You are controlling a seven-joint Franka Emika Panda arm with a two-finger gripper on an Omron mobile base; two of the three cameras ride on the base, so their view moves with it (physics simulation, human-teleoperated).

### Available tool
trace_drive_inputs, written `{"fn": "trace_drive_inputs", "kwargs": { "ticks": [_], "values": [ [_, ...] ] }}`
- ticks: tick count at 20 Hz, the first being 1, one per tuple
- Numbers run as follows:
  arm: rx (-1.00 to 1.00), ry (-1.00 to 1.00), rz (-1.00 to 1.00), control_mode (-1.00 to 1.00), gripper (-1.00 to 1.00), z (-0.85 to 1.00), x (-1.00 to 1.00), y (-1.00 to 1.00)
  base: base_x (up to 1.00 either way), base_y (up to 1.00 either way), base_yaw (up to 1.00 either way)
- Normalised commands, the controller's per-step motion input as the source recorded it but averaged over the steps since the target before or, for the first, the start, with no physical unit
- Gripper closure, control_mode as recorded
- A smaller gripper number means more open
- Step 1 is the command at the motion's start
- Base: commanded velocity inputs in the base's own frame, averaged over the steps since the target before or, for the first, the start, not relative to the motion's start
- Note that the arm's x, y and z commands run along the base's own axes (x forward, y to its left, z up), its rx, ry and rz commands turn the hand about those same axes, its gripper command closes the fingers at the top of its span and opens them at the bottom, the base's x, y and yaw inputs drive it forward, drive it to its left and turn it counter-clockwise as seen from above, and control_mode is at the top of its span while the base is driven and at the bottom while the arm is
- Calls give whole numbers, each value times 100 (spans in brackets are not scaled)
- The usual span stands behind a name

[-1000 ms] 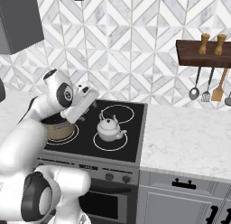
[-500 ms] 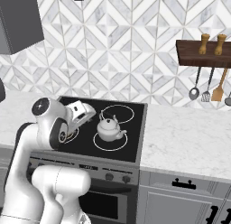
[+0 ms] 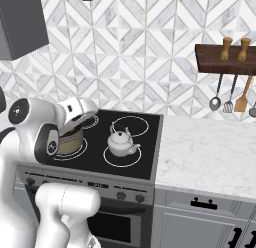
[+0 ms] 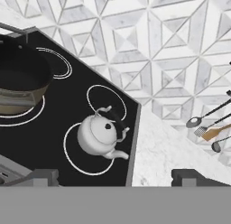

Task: Pick the kettle from the counter and place it on a stove burner. Then turn the burner on.

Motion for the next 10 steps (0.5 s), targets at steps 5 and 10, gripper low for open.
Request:
{"fn": "trace_drive_inputs", "kwargs": {
  "ticks": [5,10],
  "values": [
    [1,0,0,-100,-100,1,0,-1,0,0,0],
    [0,0,0,-100,-100,-1,-1,-5,0,0,0]
  ]
}}
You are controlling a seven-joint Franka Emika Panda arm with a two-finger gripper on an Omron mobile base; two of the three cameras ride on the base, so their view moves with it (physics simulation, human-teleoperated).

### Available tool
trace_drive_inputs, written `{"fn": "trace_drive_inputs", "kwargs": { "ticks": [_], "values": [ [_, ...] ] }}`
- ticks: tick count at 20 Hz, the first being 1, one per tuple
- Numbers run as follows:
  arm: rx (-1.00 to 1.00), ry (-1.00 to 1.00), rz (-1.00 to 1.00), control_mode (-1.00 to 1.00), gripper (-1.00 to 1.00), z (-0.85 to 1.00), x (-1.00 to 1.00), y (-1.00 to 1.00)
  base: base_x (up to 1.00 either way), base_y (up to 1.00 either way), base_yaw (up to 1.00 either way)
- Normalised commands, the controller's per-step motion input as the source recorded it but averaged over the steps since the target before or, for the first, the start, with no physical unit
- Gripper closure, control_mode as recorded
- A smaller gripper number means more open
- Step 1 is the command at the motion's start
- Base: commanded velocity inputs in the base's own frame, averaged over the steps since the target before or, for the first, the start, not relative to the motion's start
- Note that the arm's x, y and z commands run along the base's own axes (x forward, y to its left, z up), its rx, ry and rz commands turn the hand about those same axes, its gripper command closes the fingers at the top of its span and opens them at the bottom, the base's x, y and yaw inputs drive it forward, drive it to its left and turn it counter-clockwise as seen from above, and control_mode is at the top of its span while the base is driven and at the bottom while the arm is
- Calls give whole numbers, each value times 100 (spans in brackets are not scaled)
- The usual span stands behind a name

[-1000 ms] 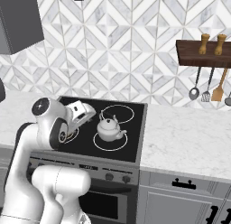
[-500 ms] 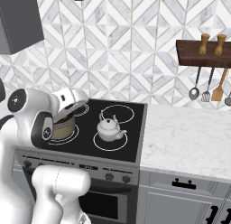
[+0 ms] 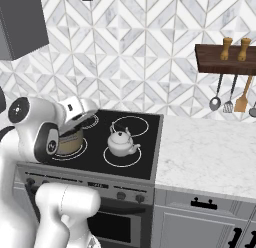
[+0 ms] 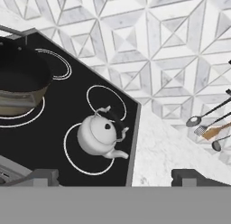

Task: Pick the kettle from the counter and place it on a stove burner. Then turn the burner on.

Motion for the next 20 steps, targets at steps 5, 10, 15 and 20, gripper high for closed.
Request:
{"fn": "trace_drive_inputs", "kwargs": {
  "ticks": [5,10,15,20],
  "values": [
    [0,0,0,100,-100,-2,-2,-9,-13,-51,0],
    [0,0,0,100,-100,0,0,0,-1,-42,0],
    [0,0,0,100,-100,0,0,0,0,-25,0],
    [0,0,0,-100,-100,0,0,0,0,0,0]
  ]
}}
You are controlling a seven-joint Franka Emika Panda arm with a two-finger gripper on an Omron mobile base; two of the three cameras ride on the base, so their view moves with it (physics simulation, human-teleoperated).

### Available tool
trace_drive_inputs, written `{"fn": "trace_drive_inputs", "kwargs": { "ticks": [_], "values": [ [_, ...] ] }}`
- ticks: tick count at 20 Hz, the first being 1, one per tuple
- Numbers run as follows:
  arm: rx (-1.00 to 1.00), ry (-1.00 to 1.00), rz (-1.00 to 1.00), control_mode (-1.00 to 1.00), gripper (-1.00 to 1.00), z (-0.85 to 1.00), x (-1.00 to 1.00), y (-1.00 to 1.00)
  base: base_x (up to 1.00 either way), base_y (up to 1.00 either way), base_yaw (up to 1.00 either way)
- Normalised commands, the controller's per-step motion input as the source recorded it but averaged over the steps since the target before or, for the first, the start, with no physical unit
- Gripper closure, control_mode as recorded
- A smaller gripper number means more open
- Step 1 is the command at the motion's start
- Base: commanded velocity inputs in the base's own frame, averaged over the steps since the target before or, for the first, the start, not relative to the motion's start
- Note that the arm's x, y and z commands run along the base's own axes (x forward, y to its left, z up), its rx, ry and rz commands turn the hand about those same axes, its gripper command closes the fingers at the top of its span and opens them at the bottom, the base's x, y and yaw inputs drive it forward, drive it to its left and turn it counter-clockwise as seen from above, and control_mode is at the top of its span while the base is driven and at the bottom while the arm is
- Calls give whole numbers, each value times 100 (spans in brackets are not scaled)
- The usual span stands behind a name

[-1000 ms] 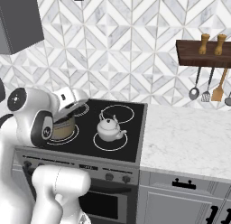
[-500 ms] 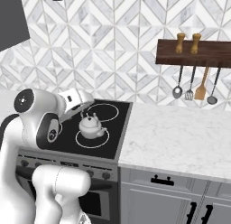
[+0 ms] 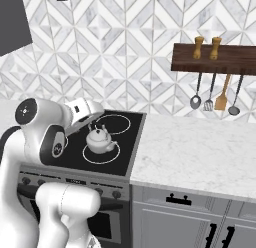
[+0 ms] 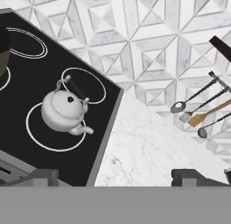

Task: Pick the kettle from the counter and place it on a stove burner. Then turn the burner on.

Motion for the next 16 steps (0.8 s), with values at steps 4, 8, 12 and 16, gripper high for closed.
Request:
{"fn": "trace_drive_inputs", "kwargs": {
  "ticks": [4,8,12,16],
  "values": [
    [0,0,1,-100,-100,0,-8,3,0,0,0],
    [-17,0,22,-100,-100,-20,-42,83,0,0,0],
    [-44,6,35,-100,-100,-52,-52,100,0,0,0],
    [-57,8,36,-100,-100,-78,-54,100,0,0,0]
  ]
}}
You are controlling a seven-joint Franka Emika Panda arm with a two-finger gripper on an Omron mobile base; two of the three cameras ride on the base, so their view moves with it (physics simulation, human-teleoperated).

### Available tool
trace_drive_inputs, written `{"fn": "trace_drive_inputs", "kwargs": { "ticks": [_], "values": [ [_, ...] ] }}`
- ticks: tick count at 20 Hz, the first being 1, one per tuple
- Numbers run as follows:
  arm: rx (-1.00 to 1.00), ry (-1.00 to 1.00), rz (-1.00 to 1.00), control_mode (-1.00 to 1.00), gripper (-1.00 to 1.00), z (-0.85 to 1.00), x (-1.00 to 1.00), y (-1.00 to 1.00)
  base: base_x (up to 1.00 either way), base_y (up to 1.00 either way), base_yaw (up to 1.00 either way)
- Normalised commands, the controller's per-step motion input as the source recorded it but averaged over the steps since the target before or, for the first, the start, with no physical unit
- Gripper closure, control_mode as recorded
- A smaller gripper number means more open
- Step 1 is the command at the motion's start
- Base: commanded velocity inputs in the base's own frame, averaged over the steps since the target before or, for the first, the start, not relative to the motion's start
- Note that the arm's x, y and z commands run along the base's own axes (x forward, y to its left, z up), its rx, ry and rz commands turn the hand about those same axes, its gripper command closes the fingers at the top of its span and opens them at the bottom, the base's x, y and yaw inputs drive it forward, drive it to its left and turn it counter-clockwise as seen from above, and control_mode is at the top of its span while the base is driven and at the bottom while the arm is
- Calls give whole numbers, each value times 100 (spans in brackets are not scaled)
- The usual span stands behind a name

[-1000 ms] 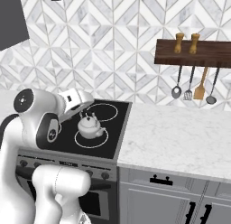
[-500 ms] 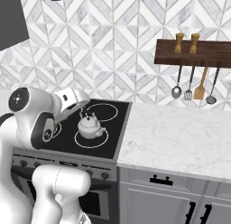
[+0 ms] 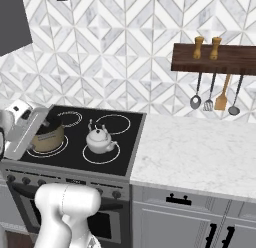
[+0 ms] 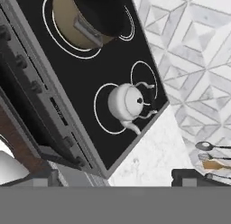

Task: Pick the kettle from the counter and place it on a stove burner. Then turn the burner on.

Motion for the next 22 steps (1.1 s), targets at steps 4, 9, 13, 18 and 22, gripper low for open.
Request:
{"fn": "trace_drive_inputs", "kwargs": {
  "ticks": [4,9,13,18,22],
  "values": [
    [-73,8,40,-100,-100,-100,-43,97,0,0,0],
    [-79,10,38,-100,-100,-100,-4,71,0,0,0],
    [-65,4,39,-100,-100,-98,15,29,0,0,0],
    [-54,0,34,-100,-100,-90,37,0,0,0,0],
    [-48,1,32,-100,-100,-68,18,9,0,0,0]
  ]
}}
